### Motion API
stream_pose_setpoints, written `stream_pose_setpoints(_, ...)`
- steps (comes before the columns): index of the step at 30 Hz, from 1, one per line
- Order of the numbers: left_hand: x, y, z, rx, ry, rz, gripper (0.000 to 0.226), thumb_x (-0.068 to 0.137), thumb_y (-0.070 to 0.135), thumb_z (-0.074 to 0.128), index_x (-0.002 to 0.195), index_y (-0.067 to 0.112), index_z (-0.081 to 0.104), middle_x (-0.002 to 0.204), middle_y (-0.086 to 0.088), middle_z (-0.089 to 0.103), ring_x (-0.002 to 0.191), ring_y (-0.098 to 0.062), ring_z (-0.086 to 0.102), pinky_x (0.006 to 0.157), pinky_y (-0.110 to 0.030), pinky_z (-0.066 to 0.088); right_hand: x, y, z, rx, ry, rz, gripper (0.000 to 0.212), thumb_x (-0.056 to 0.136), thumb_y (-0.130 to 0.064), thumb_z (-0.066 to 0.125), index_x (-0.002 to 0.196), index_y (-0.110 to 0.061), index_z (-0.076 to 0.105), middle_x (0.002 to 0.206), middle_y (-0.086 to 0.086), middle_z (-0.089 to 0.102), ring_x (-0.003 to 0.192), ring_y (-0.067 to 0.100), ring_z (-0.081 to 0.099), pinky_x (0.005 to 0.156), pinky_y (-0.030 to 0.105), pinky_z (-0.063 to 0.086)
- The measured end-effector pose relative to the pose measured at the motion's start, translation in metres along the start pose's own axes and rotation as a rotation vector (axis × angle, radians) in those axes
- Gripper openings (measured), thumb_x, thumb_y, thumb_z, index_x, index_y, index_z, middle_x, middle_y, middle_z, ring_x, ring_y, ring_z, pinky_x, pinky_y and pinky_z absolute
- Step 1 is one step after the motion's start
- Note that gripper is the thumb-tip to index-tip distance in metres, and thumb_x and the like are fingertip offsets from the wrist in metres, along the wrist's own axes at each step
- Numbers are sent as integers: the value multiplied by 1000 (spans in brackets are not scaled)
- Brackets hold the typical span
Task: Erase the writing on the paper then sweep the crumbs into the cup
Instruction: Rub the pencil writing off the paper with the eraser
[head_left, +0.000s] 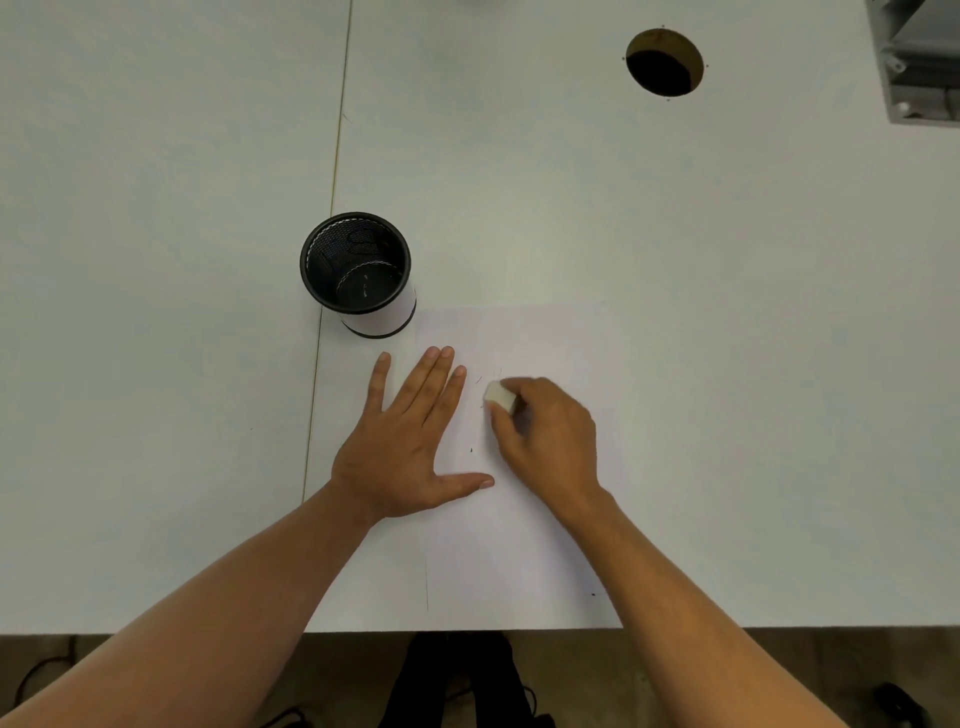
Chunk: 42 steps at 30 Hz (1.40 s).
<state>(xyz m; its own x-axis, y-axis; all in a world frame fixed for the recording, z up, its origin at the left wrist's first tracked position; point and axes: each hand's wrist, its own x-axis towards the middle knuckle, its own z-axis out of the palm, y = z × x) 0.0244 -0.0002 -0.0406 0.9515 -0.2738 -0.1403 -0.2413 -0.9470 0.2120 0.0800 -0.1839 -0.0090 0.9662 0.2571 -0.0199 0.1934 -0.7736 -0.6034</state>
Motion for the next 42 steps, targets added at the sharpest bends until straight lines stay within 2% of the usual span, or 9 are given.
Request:
stream_pose_setpoints(3,0,0,0,-1,2,13,108,84,90,25,161,16,9,169,-12,2,156,-25,-1,121,-64,2,5,2,0,-41,7,-30,24,89,-33,64,105,-16,69,91,-1,70,74,14,64,62,21,42)
stream_pose_setpoints(8,1,-1,1,13,-3,3,107,83,90,24,161,18,9,169,-12,0,156,-26,-1,121,-66,3,34,-1,-2,-77,29,-25,23,92,-31,60,107,-15,68,95,1,70,78,17,64,64,22,41)
stream_pose_setpoints(14,0,-2,2,-11,24,32,98,85,88,26,161,29,12,168,-15,3,156,-28,0,120,-68,4,-2,8,-8,-106,-34,-102,21,90,-29,64,105,-14,69,88,0,69,73,16,64,58,25,49)
stream_pose_setpoints(16,0,-1,2,-6,22,32,97,85,88,26,161,29,12,168,-15,3,156,-28,0,120,-67,4,11,6,-7,-141,-20,-105,23,91,-30,62,106,-14,68,90,1,69,76,18,64,58,28,50)
stream_pose_setpoints(20,1,-1,2,-10,31,27,97,85,88,27,161,30,12,169,-14,2,156,-27,-1,120,-67,2,37,1,-6,-148,5,-80,23,93,-29,58,107,-14,68,93,3,69,78,19,64,60,24,44)
stream_pose_setpoints(28,0,-1,3,-15,47,28,97,85,88,28,161,28,14,168,-15,4,156,-27,0,120,-67,3,13,2,-7,-161,-25,-130,22,90,-28,63,105,-14,69,89,2,70,74,19,65,56,29,51)
stream_pose_setpoints(32,1,-1,2,-12,40,25,97,85,88,27,160,29,15,169,-14,3,156,-27,0,120,-67,4,34,-2,-5,-166,4,-96,23,92,-28,60,107,-13,68,92,3,70,76,20,64,59,27,47)
stream_pose_setpoints(38,0,-2,3,-11,45,28,97,85,88,27,161,28,14,168,-15,4,156,-27,0,120,-67,4,4,5,-8,-155,-44,-122,21,91,-30,62,105,-16,69,87,0,70,72,17,64,56,25,47)
stream_pose_setpoints(42,0,0,2,-4,42,27,97,85,88,27,161,29,14,168,-15,3,156,-27,0,120,-67,4,35,6,-9,-175,-12,-69,24,93,-34,58,106,-17,68,92,0,69,76,17,64,59,24,43)
